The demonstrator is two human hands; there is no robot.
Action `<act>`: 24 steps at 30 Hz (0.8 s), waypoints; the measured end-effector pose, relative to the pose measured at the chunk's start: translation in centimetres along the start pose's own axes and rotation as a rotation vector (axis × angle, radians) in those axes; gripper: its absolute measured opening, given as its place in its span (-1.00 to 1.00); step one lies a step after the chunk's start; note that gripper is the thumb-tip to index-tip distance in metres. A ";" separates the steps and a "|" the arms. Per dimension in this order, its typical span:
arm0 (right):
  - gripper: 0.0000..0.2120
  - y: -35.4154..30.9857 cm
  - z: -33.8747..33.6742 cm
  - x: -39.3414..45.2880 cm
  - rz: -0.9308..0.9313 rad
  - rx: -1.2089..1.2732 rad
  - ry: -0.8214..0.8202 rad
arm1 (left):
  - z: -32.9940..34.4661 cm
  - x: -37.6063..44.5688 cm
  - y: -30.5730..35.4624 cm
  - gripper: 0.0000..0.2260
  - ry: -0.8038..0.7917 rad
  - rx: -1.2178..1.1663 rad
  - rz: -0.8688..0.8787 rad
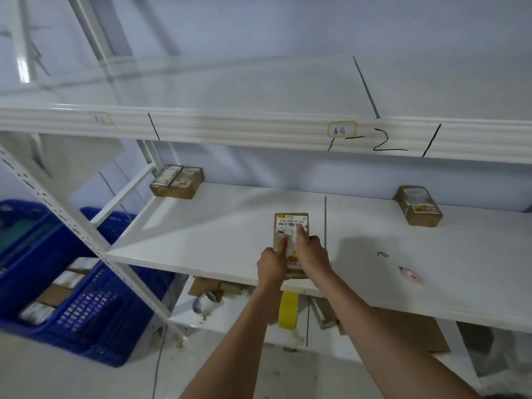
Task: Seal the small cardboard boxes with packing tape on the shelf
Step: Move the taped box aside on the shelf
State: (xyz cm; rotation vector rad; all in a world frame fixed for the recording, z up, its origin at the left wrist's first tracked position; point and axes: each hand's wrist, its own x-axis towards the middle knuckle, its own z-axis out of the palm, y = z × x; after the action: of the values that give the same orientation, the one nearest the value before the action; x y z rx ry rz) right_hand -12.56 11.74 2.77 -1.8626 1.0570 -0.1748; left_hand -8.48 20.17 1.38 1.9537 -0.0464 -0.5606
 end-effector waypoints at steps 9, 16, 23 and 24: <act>-0.47 -0.8 5.0 -2.4 -0.127 -0.140 -0.005 | -4.3 -0.3 -2.6 -0.38 0.136 -0.095 -0.097; -0.64 -4.3 10.9 -1.0 -0.098 0.035 -0.121 | -10.6 6.2 -4.4 -0.53 0.034 -0.312 -0.145; -0.19 -9.3 17.8 1.6 -0.210 0.043 -0.312 | -17.6 15.7 -5.6 -0.80 -0.078 -0.327 -0.103; -0.07 -9.9 18.8 1.8 -0.245 0.004 -0.361 | -18.3 17.2 -5.9 -0.82 -0.080 -0.290 -0.090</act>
State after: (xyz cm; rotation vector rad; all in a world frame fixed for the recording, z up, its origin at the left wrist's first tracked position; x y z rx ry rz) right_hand 4.25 24.64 -0.08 -1.9259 0.5815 0.0187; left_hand 12.93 33.62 -3.78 1.6571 0.0698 -0.6668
